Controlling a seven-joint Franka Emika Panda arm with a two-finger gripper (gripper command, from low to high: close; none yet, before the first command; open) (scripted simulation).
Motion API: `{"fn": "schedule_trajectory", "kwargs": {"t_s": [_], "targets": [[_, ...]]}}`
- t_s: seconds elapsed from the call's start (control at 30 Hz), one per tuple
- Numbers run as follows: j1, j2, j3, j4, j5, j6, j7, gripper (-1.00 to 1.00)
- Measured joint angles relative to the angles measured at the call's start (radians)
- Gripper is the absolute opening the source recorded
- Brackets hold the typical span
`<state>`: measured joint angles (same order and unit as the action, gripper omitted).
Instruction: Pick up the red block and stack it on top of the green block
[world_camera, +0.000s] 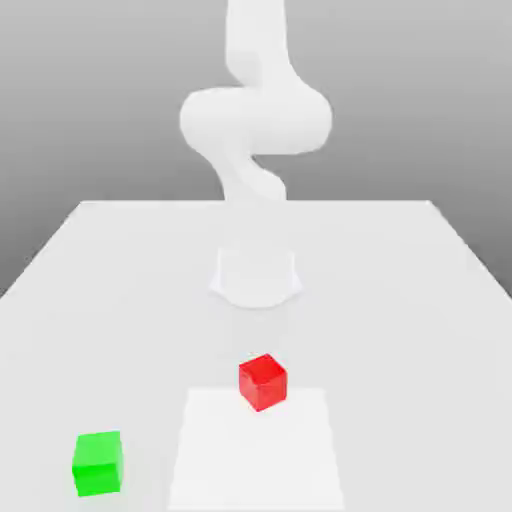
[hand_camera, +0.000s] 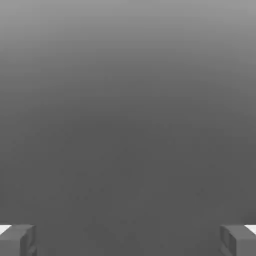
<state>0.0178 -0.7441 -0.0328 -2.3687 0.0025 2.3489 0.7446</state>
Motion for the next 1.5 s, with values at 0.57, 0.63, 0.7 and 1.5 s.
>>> {"fn": "schedule_trajectory", "kwargs": {"t_s": [0.57,0.63,0.7,1.5], "targets": [[0.137,0.546,-0.114,-0.578,-0.043,0.447,-0.438,0.00],[0.156,0.610,-0.121,-0.594,-0.018,0.491,-0.482,0.00],[0.167,0.645,-0.121,-0.591,0.018,0.513,-0.515,0.00],[0.158,0.921,-0.021,-0.561,0.327,0.756,-0.732,-1.00]]}}
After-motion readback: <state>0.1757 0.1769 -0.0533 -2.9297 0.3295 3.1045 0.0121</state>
